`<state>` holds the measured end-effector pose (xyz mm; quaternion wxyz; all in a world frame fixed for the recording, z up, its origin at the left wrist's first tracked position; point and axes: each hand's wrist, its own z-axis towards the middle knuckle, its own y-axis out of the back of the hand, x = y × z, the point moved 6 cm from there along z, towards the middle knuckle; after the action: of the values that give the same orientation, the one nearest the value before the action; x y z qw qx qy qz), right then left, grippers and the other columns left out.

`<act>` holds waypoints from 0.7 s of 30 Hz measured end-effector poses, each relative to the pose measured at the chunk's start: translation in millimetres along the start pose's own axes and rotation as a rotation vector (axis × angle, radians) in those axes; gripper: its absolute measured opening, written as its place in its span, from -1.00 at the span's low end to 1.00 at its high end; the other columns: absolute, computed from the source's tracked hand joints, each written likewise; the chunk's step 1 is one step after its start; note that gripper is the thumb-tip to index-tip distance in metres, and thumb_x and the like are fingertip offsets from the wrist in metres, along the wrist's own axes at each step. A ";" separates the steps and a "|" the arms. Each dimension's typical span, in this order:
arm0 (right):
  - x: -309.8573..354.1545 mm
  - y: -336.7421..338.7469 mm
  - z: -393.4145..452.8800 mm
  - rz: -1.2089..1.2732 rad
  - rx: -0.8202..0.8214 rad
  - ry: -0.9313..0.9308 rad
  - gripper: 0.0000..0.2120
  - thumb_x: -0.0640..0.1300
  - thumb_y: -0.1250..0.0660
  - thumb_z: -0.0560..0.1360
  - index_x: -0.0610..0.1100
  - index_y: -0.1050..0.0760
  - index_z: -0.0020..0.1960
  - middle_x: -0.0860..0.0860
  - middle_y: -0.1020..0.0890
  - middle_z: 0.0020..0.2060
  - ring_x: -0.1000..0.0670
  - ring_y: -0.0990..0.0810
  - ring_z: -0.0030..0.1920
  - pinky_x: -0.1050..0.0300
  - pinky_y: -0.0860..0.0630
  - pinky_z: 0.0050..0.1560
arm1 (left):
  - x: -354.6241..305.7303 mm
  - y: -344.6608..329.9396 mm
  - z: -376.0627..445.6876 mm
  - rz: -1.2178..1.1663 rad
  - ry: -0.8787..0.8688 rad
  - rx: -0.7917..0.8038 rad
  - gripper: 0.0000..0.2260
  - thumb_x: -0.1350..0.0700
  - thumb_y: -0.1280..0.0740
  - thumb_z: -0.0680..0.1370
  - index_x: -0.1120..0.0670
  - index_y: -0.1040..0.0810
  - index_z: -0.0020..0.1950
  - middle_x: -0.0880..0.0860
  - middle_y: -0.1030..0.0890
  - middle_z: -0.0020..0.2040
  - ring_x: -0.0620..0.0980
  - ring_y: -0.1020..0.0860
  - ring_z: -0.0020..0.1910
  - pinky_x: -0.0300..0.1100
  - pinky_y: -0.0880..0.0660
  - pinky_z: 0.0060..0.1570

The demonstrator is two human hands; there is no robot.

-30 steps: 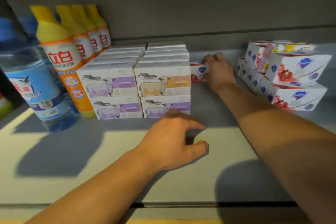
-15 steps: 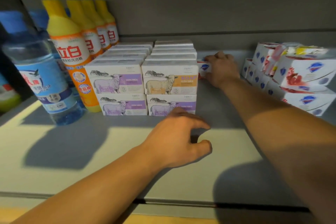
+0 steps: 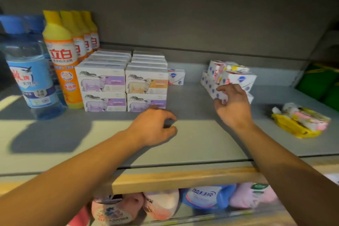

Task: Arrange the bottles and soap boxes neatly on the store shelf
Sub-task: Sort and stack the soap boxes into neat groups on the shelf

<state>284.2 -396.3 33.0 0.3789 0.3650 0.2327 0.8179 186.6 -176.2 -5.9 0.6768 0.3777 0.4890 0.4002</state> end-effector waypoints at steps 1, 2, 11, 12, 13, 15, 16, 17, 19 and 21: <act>-11.1 9.9 -3.3 -0.006 -0.033 -0.037 -0.62 -0.21 -0.41 0.41 -0.17 -0.55 0.23 -0.17 -0.52 0.22 -0.20 -0.51 0.20 0.08 -0.46 0.18 | -2.5 0.3 1.6 -0.010 -0.002 0.012 -0.65 -0.15 -0.38 0.46 -0.06 -0.60 0.21 -0.07 -0.65 0.16 -0.01 -0.54 0.21 -0.10 -0.49 0.18; -22.6 17.1 -4.3 -0.017 -0.044 -0.087 -0.55 -0.17 -0.43 0.42 -0.16 -0.50 0.30 -0.16 -0.50 0.27 -0.20 -0.51 0.23 0.04 -0.48 0.21 | -4.9 0.9 4.3 -0.028 -0.002 0.025 -0.65 -0.15 -0.39 0.45 -0.07 -0.61 0.19 -0.06 -0.66 0.15 -0.01 -0.56 0.19 -0.11 -0.50 0.17; -78.9 11.0 -3.2 -0.215 0.182 -0.171 -0.35 -0.07 -0.45 0.47 -0.04 -0.25 0.48 -0.08 -0.26 0.48 -0.18 -0.27 0.45 -0.12 -0.35 0.40 | -19.7 -11.8 24.7 -0.120 -0.033 -0.038 -0.70 -0.10 -0.39 0.48 -0.03 -0.61 0.16 -0.07 -0.65 0.10 -0.07 -0.58 0.09 -0.26 -0.47 0.06; -79.4 11.7 -2.6 -0.176 0.142 -0.169 -0.36 -0.10 -0.47 0.46 -0.08 -0.26 0.46 -0.09 -0.31 0.45 -0.17 -0.33 0.41 -0.09 -0.41 0.35 | -18.6 -13.4 25.7 -0.124 -0.037 -0.040 -0.70 -0.11 -0.40 0.47 -0.03 -0.61 0.16 -0.08 -0.65 0.09 -0.07 -0.58 0.09 -0.25 -0.47 0.07; -80.2 12.4 -1.1 -0.146 0.126 -0.186 -0.39 -0.13 -0.46 0.47 -0.10 -0.28 0.43 -0.10 -0.35 0.42 -0.15 -0.39 0.38 -0.06 -0.46 0.29 | -17.6 -14.5 26.9 -0.129 -0.038 -0.042 -0.69 -0.11 -0.40 0.47 -0.03 -0.61 0.16 -0.09 -0.65 0.10 -0.08 -0.57 0.11 -0.26 -0.46 0.10; -82.7 13.0 3.2 -0.116 0.138 -0.228 -0.53 -0.20 -0.44 0.49 -0.05 -0.33 0.32 -0.10 -0.41 0.37 -0.15 -0.47 0.31 0.01 -0.50 0.17 | -16.2 -15.3 28.4 -0.141 -0.039 -0.043 -0.69 -0.11 -0.41 0.47 -0.04 -0.61 0.17 -0.09 -0.64 0.13 -0.08 -0.55 0.15 -0.27 -0.44 0.14; -83.4 14.1 5.0 -0.110 0.139 -0.239 -0.57 -0.22 -0.42 0.50 -0.02 -0.35 0.28 -0.09 -0.44 0.36 -0.15 -0.50 0.29 0.04 -0.51 0.13 | -16.1 -14.9 28.5 -0.148 -0.041 -0.040 -0.69 -0.10 -0.41 0.47 -0.04 -0.61 0.17 -0.09 -0.64 0.14 -0.09 -0.55 0.15 -0.29 -0.42 0.14; -83.6 16.1 6.0 -0.101 0.136 -0.243 -0.59 -0.24 -0.42 0.50 -0.01 -0.38 0.27 -0.08 -0.44 0.35 -0.14 -0.50 0.29 0.08 -0.51 0.09 | -16.3 -14.1 28.4 -0.158 -0.042 -0.037 -0.69 -0.10 -0.41 0.47 -0.03 -0.62 0.17 -0.09 -0.64 0.14 -0.10 -0.55 0.14 -0.31 -0.41 0.12; -81.4 19.3 5.3 -0.047 0.142 -0.247 -0.60 -0.25 -0.44 0.48 0.01 -0.44 0.25 -0.07 -0.45 0.34 -0.12 -0.49 0.29 0.22 -0.47 0.03 | -16.2 -12.5 27.8 -0.192 -0.034 -0.033 -0.70 -0.09 -0.41 0.48 -0.02 -0.62 0.17 -0.10 -0.64 0.13 -0.12 -0.55 0.12 -0.34 -0.40 0.09; -77.2 21.8 0.7 0.093 0.143 -0.272 -0.66 -0.25 -0.46 0.47 0.03 -0.50 0.16 -0.06 -0.48 0.29 -0.06 -0.52 0.22 0.35 -0.44 -0.09 | -14.7 -11.2 28.0 -0.238 -0.013 -0.034 -0.73 -0.07 -0.42 0.48 -0.03 -0.63 0.15 -0.11 -0.65 0.10 -0.15 -0.57 0.09 -0.37 -0.40 0.04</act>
<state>309.5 -470.4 15.4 0.3417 0.5087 0.2197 0.7591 212.6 -197.4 -4.1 0.7289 0.3082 0.5191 0.3228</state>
